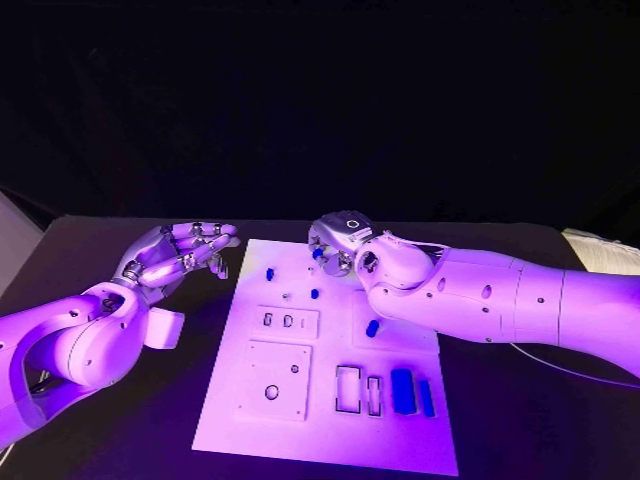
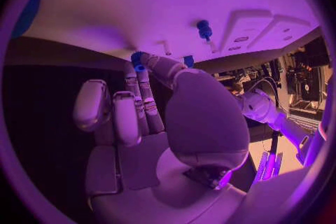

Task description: Assemble the parts on the task board

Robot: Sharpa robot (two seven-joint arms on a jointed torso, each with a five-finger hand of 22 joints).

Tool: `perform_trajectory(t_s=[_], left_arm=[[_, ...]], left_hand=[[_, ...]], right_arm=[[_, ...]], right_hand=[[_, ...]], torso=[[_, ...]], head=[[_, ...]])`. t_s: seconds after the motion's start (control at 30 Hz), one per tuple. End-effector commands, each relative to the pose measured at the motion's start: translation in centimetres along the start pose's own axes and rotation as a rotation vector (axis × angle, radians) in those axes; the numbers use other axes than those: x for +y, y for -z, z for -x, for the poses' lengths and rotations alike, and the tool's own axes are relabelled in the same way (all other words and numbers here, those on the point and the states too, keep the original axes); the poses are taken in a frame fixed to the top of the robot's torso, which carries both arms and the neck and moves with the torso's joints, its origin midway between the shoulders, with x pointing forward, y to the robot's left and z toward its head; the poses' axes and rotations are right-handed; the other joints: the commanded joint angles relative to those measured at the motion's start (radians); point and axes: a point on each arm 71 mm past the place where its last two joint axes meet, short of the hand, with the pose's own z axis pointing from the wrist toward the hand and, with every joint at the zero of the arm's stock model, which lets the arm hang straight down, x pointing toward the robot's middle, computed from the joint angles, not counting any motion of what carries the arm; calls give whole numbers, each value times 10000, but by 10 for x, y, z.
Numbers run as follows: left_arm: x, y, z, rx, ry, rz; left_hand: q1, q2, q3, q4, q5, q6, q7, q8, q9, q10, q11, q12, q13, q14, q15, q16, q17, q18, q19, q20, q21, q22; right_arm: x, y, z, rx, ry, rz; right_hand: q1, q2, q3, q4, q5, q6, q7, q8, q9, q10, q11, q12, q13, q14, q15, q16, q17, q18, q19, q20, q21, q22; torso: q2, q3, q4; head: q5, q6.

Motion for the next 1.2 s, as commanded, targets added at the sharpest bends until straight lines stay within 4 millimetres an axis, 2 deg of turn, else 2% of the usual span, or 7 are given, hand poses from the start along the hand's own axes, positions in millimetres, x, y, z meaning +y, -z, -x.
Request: perform_trajectory(t_s=[0.03, 0.23, 0.33, 0.43, 0.53, 0.93, 1.2], left_arm=[[-2, -1, -2, 151, 102, -84], [-2, -1, -2, 146, 101, -82], [-2, -1, -2, 141, 101, -81], [-2, -1, -1, 129, 98, -79], [-1, -1, -1, 116, 98, -75], [-1, -1, 2, 38, 81, -73], [0, -3, 4, 7, 85, -61]], left_hand=[[39, -82, 86, -57, -27, -32, 6, -36, 5, -83, 12, -61, -10, -82, 35, 49, 7, 136, -125, 1, 93, 50], [39, -82, 86, -57, -27, -32, 6, -36, 5, -83, 12, -61, -10, -82, 35, 49, 7, 136, -125, 1, 93, 50], [39, -82, 86, -57, -27, -32, 6, -36, 5, -83, 12, -61, -10, -82, 35, 49, 7, 136, -125, 1, 93, 50], [39, -82, 86, -57, -27, -32, 6, -36, 5, -83, 12, -61, -10, -82, 35, 49, 7, 136, -125, 1, 93, 50], [39, -82, 86, -57, -27, -32, 6, -36, 5, -83, 12, -61, -10, -82, 35, 49, 7, 136, -125, 1, 93, 50], [29, -83, 97, -63, -27, -33, 8, -37, 6, -87, 14, -62, -9, -86, 37, 52, 5, 136, -141, 4, 113, 62], [26, -82, 102, -66, -27, -35, 9, -38, 6, -89, 15, -63, -9, -86, 37, 53, 5, 136, -147, 5, 120, 67]], right_arm=[[-1, 1, -6, 417, 132, -13], [-2, 0, -5, 256, -1, 33], [-2, 0, -4, 138, -71, 86], [-2, 1, -3, -7, -139, 126], [-3, 3, -1, -155, -212, 149], [-26, 30, 14, -798, -976, -121], [-60, 57, 34, -598, -2677, -960]], right_hand=[[-13, -128, 9, 83, 10, -98, -3, -68, 22, 231, -310, 45, -29, 311, 7, 60, -28, -128, -68, 43, -49, -48], [-244, -567, 112, 257, -284, -792, 334, -515, 5, -1005, 22, 23, -217, 2, 305, -453, -994, 94, -761, 259, -938, -1158], [-264, -791, -377, 357, -260, -1328, 321, -866, -58, -1717, 121, 37, -199, -206, 361, -902, -1726, 260, -1187, 384, -1636, -1936], [416, -373, -2216, 658, -335, -1583, 287, -1145, -102, -2359, 124, 90, -174, -313, 345, -1401, -2477, 388, -1390, 382, -2537, -2761], [716, -290, -2811, 871, -339, -1601, 265, -1225, -124, -2475, 122, 100, -179, -325, 353, -1494, -2640, 412, -1374, 373, -2780, -2938], [947, -244, -2894, 1101, -177, -1409, 262, -1221, -120, -2012, 60, 378, -146, -179, 304, -1235, -2273, 314, -996, 328, -2472, -2453], [781, -576, -1856, 1457, -41, -986, 285, -1210, -124, -429, -100, 801, -45, 86, 208, -536, -1359, 142, -501, 195, -1730, -1461]], torso=[[8, 4, -16], [-4, 1, -16], [-9, 5, -13], [-10, 7, -12], [-16, 9, -10], [-65, 38, -98], [-132, 71, -200]], head=[[-10, 1], [-11, 0], [-9, -6], [-7, -8], [-5, -12], [-17, 78], [-48, 164]])
